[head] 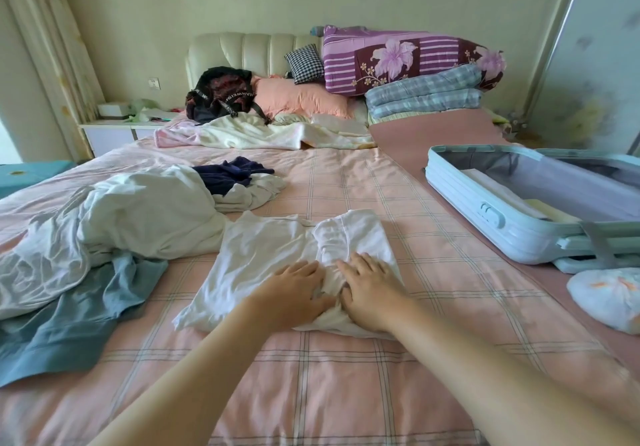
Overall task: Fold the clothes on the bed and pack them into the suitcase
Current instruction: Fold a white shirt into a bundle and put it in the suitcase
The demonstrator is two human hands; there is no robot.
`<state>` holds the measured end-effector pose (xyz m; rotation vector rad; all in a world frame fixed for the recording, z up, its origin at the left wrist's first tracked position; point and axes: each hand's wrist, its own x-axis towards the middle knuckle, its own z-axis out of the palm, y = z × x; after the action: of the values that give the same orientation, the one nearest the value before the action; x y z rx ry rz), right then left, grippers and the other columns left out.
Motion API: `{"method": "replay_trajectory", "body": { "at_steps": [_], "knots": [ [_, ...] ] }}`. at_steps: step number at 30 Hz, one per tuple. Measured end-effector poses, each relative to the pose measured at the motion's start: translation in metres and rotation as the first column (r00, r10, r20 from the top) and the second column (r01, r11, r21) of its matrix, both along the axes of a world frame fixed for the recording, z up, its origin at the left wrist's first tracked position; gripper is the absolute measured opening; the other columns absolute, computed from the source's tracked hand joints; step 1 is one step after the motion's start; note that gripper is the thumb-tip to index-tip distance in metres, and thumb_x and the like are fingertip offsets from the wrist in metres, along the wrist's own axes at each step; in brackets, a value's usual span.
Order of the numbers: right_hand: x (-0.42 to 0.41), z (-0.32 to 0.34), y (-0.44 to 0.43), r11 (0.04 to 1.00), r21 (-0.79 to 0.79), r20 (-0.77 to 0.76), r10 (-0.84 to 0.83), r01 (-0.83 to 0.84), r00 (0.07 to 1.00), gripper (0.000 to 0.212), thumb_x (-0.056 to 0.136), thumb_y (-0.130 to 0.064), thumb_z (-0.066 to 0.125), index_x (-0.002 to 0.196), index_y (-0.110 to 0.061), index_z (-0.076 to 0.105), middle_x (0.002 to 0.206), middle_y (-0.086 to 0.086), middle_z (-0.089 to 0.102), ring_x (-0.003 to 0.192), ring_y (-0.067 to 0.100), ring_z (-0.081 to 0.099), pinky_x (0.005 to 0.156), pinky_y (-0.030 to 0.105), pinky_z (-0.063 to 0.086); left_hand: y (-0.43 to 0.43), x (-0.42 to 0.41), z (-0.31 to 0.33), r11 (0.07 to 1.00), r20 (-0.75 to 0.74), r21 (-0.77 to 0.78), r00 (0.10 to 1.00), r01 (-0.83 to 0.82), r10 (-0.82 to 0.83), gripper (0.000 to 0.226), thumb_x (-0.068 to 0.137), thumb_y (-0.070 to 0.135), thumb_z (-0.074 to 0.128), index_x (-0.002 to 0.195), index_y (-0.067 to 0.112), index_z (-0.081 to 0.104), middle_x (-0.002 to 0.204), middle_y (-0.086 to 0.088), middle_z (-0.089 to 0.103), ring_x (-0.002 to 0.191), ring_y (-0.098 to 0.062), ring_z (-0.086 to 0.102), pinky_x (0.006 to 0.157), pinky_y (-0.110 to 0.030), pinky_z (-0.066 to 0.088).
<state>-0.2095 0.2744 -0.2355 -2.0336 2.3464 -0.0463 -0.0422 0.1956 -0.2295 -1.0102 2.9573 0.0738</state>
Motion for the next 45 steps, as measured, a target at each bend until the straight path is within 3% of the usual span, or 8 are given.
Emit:
{"method": "replay_trajectory", "body": {
  "at_steps": [7, 12, 21, 24, 28, 33, 40, 45],
  "knots": [
    [0.059, 0.016, -0.006, 0.96, -0.123, 0.085, 0.265, -0.253, 0.961, 0.052, 0.104, -0.03, 0.038, 0.156, -0.026, 0.031, 0.165, 0.007, 0.021, 0.154, 0.021, 0.013, 0.123, 0.036, 0.009, -0.018, 0.088, 0.021, 0.849, -0.192, -0.072, 0.842, -0.524, 0.504, 0.038, 0.092, 0.013, 0.042, 0.13, 0.015, 0.049, 0.131, -0.006, 0.053, 0.123, -0.027, 0.045, 0.102, -0.037, 0.037],
    [0.096, -0.014, -0.009, 0.96, 0.048, -0.147, 0.279, -0.274, 0.949, 0.063, 0.093, -0.054, 0.003, 0.156, -0.046, 0.002, 0.168, 0.005, 0.006, 0.154, 0.024, 0.004, 0.121, 0.051, 0.006, -0.018, 0.116, 0.011, 0.714, -0.083, 0.005, 0.711, -0.7, 0.698, 0.06, 0.095, 0.046, 0.044, 0.139, 0.006, 0.044, 0.137, -0.012, 0.045, 0.127, -0.028, 0.042, 0.102, -0.037, 0.038],
    [0.099, 0.001, -0.01, 0.95, 0.099, -0.124, 0.306, -0.295, 0.944, 0.053, 0.102, -0.047, 0.028, 0.152, -0.055, 0.013, 0.166, 0.006, 0.012, 0.153, 0.024, 0.011, 0.12, 0.052, 0.011, -0.012, 0.097, 0.015, 0.798, -0.24, 0.029, 0.771, -0.602, 0.591, 0.035, 0.098, 0.032, 0.042, 0.119, 0.008, 0.057, 0.116, -0.011, 0.062, 0.108, -0.03, 0.06, 0.089, -0.038, 0.048],
    [0.086, 0.014, -0.014, 0.956, -0.057, 0.154, 0.293, -0.288, 0.943, 0.049, 0.098, -0.038, 0.051, 0.147, -0.038, 0.046, 0.157, 0.003, 0.038, 0.144, 0.023, 0.035, 0.119, 0.045, 0.021, -0.013, 0.081, 0.031, 0.794, -0.311, 0.09, 0.741, -0.601, 0.596, 0.029, 0.1, 0.028, 0.042, 0.119, 0.009, 0.052, 0.112, -0.012, 0.064, 0.103, -0.033, 0.063, 0.083, -0.039, 0.049],
    [0.06, 0.042, -0.011, 0.927, -0.376, 0.524, 0.218, -0.007, 0.823, 0.035, 0.097, -0.021, 0.056, 0.13, -0.029, 0.064, 0.125, -0.008, 0.064, 0.114, 0.011, 0.058, 0.102, 0.033, 0.044, -0.011, 0.058, 0.062, 0.839, -0.465, 0.17, 0.708, -0.518, 0.531, 0.026, 0.099, 0.027, 0.046, 0.118, 0.01, 0.052, 0.103, -0.009, 0.062, 0.093, -0.031, 0.06, 0.073, -0.034, 0.044],
    [0.028, 0.071, -0.006, 0.927, -0.232, 0.881, 0.072, 0.295, 0.467, 0.027, 0.102, -0.042, 0.043, 0.124, -0.034, 0.058, 0.108, -0.006, 0.068, 0.076, 0.017, 0.067, 0.059, 0.024, 0.041, 0.014, -0.004, 0.083, 0.907, -0.542, 0.402, 0.766, -0.125, 0.345, 0.024, 0.096, 0.029, 0.054, 0.092, 0.008, 0.066, 0.077, 0.001, 0.062, 0.069, -0.015, 0.054, 0.052, -0.016, 0.038],
    [-0.012, 0.046, -0.006, 0.901, -0.087, 0.744, -0.224, 0.424, 0.629, 0.047, 0.085, -0.024, 0.067, 0.13, -0.021, 0.056, 0.106, 0.001, 0.062, 0.088, 0.029, 0.067, 0.064, 0.031, 0.051, 0.023, -0.027, 0.064, 0.698, -0.41, 0.715, 0.829, 0.034, 0.38, 0.023, 0.092, 0.019, 0.052, 0.085, 0.012, 0.072, 0.082, 0.01, 0.067, 0.075, -0.011, 0.061, 0.084, -0.033, 0.052],
    [-0.032, 0.048, -0.001, 0.895, -0.211, 0.708, -0.137, 0.393, 0.692, 0.057, 0.084, -0.006, 0.068, 0.135, -0.027, 0.056, 0.1, 0.002, 0.068, 0.088, 0.021, 0.064, 0.068, 0.025, 0.047, 0.006, -0.017, 0.061, 0.94, -0.582, 0.32, 0.759, -0.113, 0.29, 0.029, 0.095, 0.012, 0.046, 0.1, 0.024, 0.072, 0.106, 0.01, 0.072, 0.095, -0.012, 0.067, 0.086, -0.033, 0.054]
  ]
}}
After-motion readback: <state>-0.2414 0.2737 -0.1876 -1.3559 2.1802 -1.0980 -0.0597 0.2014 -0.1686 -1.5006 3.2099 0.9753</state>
